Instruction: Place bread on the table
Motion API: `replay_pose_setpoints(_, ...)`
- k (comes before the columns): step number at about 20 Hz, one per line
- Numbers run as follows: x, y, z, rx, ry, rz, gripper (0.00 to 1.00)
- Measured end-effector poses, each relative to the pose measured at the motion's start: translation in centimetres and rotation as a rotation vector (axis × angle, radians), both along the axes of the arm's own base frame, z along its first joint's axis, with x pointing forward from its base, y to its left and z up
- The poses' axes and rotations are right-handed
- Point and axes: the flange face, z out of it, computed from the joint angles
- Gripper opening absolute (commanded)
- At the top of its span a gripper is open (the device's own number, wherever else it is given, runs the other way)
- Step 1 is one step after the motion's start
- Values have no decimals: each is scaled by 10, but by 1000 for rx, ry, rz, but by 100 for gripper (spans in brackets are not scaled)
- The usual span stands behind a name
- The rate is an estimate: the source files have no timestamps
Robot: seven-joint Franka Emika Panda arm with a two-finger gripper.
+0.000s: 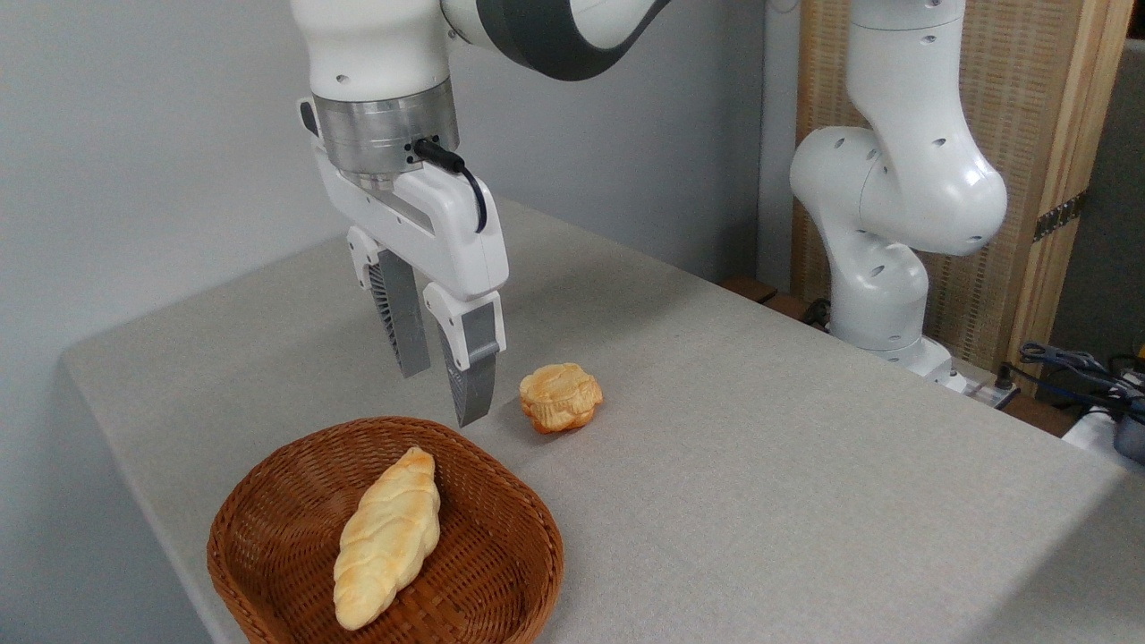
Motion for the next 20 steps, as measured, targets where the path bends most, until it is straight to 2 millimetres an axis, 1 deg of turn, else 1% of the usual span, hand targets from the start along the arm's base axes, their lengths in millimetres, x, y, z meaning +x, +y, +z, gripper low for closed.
replay_pose_setpoints(15, 2, 0, 1, 0, -19, 1, 100)
replay_pose_setpoints(18, 8, 0, -8, 0, -53, 4, 100)
replay_pose_setpoints(20, 13, 1, -22, 0, -71, 7, 100)
